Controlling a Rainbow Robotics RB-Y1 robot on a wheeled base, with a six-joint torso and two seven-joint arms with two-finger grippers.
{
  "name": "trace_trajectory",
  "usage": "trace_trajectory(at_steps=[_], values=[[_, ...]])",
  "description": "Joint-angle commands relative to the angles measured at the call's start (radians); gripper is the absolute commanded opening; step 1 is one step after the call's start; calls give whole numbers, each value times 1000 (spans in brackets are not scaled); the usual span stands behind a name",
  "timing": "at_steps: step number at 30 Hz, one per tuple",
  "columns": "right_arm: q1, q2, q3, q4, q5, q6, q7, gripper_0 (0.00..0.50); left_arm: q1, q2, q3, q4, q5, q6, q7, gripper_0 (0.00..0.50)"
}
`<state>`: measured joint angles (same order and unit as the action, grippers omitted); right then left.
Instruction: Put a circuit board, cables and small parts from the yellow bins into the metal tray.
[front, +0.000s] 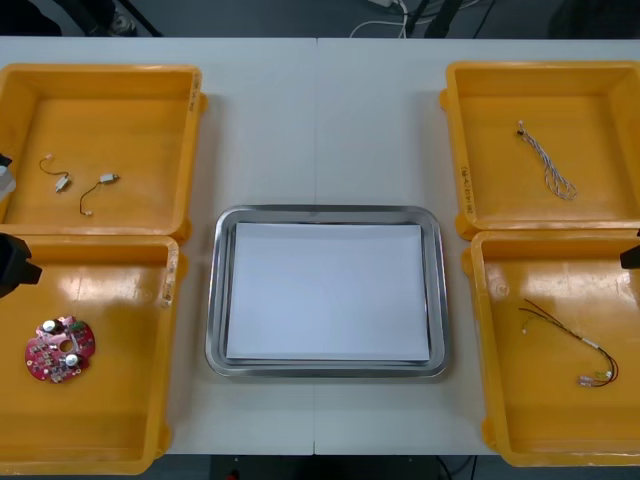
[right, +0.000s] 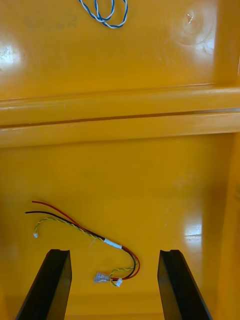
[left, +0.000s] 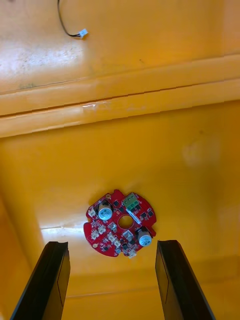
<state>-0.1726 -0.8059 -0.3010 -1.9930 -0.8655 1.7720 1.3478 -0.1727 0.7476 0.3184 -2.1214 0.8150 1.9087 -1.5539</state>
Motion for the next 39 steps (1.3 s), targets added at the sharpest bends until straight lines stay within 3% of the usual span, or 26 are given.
trace_trajectory(at_steps=[1, 8, 17, 25, 31, 39], values=[[41, -15, -10, -40, 2, -29, 30, 500, 9, 45, -28, -17, 24, -19, -183, 500], [108, -22, -9, -73, -3, -75, 33, 500, 22, 67, -48, -15, 50, -51, -267, 500], [248, -64, -9, -119, -13, -220, 36, 500, 81, 122, -105, -17, 90, -172, -377, 500], [314, -65, -1, -121, -26, -246, 48, 500, 125, 164, -171, -17, 110, -275, -402, 500], [374, -70, 20, -122, -33, -315, 65, 500, 182, 222, -233, -17, 105, -390, -410, 500], [441, -98, 60, -122, -27, -436, 90, 500, 194, 268, -306, -17, 52, -441, -417, 500]])
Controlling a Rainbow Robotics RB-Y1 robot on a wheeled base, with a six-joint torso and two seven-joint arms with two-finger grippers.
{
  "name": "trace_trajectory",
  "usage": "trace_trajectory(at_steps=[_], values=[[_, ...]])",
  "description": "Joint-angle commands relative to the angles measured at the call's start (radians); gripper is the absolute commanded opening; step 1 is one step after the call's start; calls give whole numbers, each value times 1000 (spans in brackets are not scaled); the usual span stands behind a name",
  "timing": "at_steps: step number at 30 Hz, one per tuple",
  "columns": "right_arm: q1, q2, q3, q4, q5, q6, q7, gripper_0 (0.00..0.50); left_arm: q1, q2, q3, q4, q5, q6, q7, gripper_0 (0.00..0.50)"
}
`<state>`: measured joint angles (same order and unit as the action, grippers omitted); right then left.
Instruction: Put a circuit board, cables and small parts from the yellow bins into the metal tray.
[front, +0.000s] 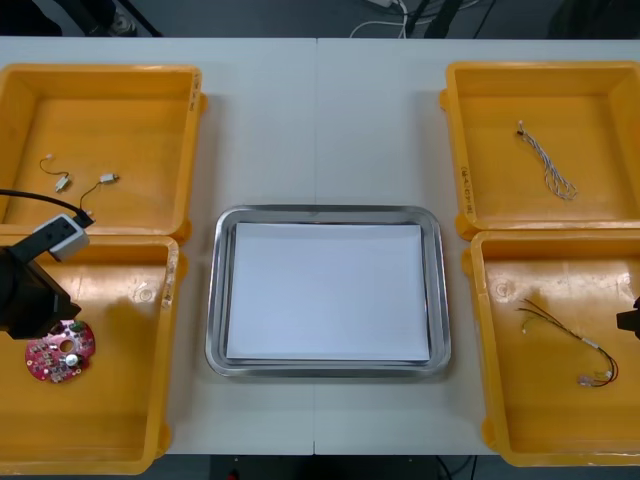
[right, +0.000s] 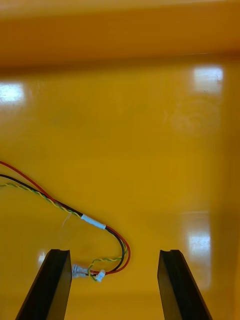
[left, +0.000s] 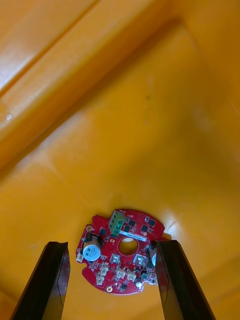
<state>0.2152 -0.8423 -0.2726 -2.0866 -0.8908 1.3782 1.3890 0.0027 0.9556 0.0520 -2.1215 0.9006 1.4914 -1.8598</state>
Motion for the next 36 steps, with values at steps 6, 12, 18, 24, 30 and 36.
trace_trajectory(at_steps=[6, 12, 18, 24, 30, 36], values=[[81, -78, 70, -29, 30, -94, 68, 500, 31, 83, -95, -15, -83, -68, -113, 500], [81, -103, 121, -29, 65, -140, 90, 500, 49, 103, -133, -11, -92, -120, -111, 500], [67, -146, 174, -29, 75, -173, 114, 500, 65, 109, -162, 32, -103, -195, -117, 500], [67, -169, 202, -9, 72, -219, 136, 500, 68, 114, -208, 91, -103, -304, -134, 500], [59, -184, 247, 65, 62, -317, 160, 500, 82, 115, -216, 97, -109, -329, -142, 500], [35, -184, 271, 111, 52, -350, 180, 500, 111, 127, -216, 97, -126, -356, -147, 500]])
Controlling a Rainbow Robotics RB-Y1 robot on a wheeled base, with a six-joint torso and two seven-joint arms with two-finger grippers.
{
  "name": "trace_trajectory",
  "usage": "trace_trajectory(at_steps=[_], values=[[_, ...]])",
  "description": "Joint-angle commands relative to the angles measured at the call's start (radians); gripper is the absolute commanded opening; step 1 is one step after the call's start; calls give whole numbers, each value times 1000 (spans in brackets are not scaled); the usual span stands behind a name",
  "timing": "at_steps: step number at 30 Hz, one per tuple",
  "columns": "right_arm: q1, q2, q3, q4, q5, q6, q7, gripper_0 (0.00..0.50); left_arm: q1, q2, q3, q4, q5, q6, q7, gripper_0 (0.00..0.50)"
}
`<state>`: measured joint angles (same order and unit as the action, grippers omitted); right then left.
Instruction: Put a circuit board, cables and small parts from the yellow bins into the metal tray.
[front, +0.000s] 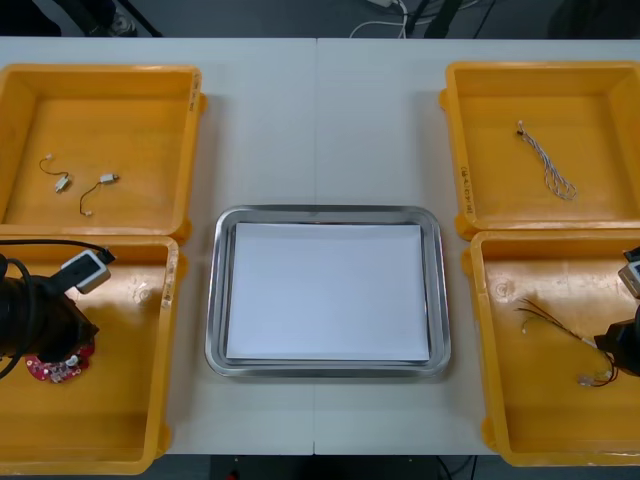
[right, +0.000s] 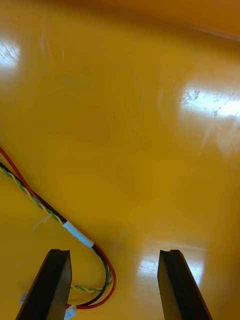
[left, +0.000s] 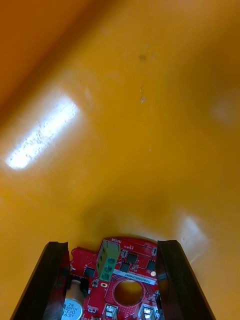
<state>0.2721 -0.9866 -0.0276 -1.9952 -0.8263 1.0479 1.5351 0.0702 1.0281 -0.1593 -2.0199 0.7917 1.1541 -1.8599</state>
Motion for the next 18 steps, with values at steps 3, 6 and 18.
trace_trajectory(at_steps=[3, 6, 18], values=[[-42, -40, 46, 35, -17, -23, 50, 500, 56, 56, -5, -5, -20, -28, -147, 500], [-56, -40, 61, 47, -20, -26, 62, 500, 59, 56, -5, -5, -20, -28, -147, 500], [-99, -40, 106, 47, -36, -42, 109, 500, 60, 55, -23, -3, -34, -48, -147, 500]])
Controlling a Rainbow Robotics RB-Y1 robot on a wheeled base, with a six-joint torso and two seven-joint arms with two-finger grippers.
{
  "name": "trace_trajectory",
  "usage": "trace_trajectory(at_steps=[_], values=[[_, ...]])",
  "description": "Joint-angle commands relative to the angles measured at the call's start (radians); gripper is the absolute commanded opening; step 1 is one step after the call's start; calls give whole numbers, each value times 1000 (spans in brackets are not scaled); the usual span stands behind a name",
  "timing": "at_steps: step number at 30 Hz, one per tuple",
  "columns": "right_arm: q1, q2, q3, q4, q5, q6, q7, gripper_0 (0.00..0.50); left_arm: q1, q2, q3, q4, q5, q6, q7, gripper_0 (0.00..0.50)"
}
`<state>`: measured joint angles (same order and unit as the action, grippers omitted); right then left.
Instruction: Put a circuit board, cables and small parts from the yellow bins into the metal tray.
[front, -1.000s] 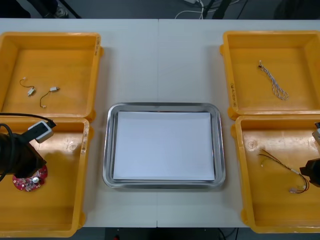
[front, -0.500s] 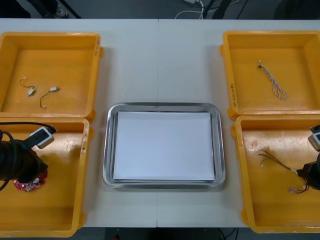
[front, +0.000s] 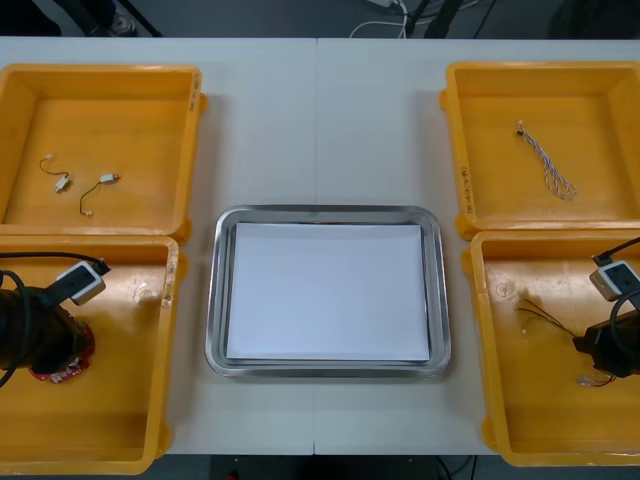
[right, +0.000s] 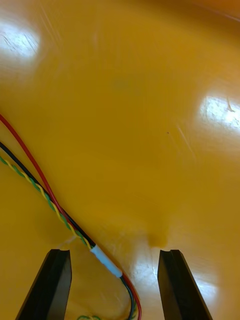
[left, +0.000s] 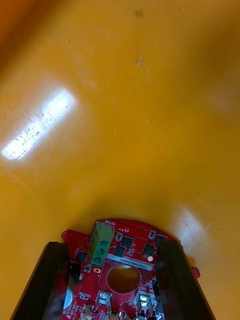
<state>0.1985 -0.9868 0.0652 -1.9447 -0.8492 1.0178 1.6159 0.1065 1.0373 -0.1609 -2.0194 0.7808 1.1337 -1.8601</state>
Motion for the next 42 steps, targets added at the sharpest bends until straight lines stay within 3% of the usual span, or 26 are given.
trace_trajectory(at_steps=[1, 28, 29, 30, 31, 32, 35, 36, 37, 42], values=[[-25, -41, 13, -2, -13, -11, 30, 500, 24, 47, -23, -4, -23, -31, -146, 500], [-27, -41, 65, 62, -42, -94, 85, 500, 24, 43, -32, 8, -12, -35, -148, 500], [-28, -41, 65, 62, -42, -96, 87, 500, 25, 43, -32, 8, -12, -35, -148, 431], [-27, -41, 67, 62, -42, -96, 87, 500, 24, 41, -32, 8, -12, -35, -148, 102], [-27, -41, 65, 62, -44, -96, 88, 500, 24, 43, -34, 8, -12, -35, -149, 0], [-28, -41, 65, 61, -44, -94, 88, 500, 25, 43, -35, 10, -14, -35, -148, 0], [-27, -41, 67, 62, -44, -96, 88, 241, 24, 43, -45, 10, -15, -48, -148, 0], [-27, -41, 65, 64, -44, -96, 88, 95, 24, 43, -49, 10, -17, -52, -146, 0], [-27, -41, 67, 66, -42, -96, 88, 0, 24, 43, -51, 10, -17, -54, -145, 0], [-27, -41, 65, 67, -41, -97, 88, 0, 24, 43, -51, 10, -15, -54, -145, 0]])
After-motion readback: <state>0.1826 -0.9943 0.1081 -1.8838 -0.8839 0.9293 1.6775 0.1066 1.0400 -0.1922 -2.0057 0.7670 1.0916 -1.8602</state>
